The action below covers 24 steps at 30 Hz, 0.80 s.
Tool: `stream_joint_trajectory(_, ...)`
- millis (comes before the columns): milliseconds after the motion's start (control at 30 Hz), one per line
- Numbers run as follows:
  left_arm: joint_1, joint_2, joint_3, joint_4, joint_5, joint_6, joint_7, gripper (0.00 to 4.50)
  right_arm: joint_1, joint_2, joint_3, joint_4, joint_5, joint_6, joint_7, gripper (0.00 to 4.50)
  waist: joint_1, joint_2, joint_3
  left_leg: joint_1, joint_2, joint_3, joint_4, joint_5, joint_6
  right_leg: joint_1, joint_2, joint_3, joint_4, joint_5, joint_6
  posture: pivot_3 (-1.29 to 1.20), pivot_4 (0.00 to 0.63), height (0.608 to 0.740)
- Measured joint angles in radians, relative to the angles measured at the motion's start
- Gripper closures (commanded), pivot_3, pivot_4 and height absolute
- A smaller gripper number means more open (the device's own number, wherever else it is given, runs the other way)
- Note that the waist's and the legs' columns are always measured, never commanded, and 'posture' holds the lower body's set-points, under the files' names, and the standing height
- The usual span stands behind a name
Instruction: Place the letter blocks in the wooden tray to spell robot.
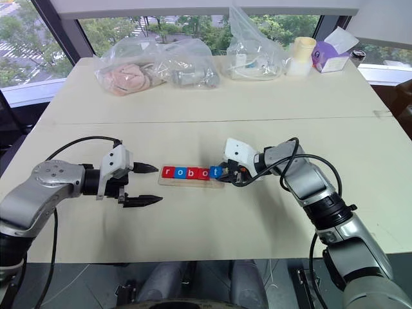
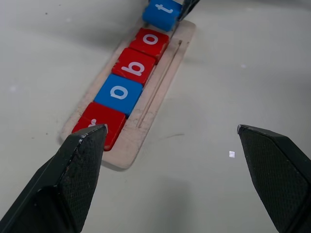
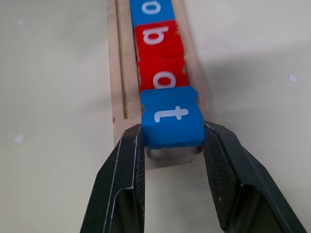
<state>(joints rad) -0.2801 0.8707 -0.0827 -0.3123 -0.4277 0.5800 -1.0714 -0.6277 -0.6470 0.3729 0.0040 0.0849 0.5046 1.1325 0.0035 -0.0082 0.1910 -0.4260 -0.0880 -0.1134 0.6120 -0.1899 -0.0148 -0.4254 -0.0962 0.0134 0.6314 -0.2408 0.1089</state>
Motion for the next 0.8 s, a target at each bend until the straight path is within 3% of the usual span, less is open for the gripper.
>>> stream_joint_trajectory(167,0.0,-0.004,0.0,-0.003,0.0,0.0,0.007,0.0,-0.003,0.002,0.004,0.02,-0.004,-0.03,0.008,3.4,0.0,0.0,0.0,0.0,0.0,0.0,0.0,0.0,0.0,0.0,0.0,0.0,0.0,0.002,0.003,0.0,0.15,0.74)
stream_joint_trajectory(400,0.0,-0.008,0.0,-0.003,0.0,0.0,0.009,0.0,-0.014,0.028,0.006,0.061,-0.032,-0.054,-0.014,0.03,-0.005,0.0,0.0,0.0,0.0,0.0,0.0,0.0,0.0,0.0,0.0,0.0,0.0,0.002,0.003,0.0,0.15,0.74)
stream_joint_trajectory(800,-0.007,-0.033,-0.002,0.011,0.005,-0.005,0.01,0.0,-0.022,0.038,-0.039,0.036,-0.014,-0.02,-0.032,0.03,-0.016,0.0,0.0,0.0,0.0,0.0,0.0,0.0,0.0,0.0,0.0,0.0,0.0,0.002,0.003,0.0,0.15,0.74)
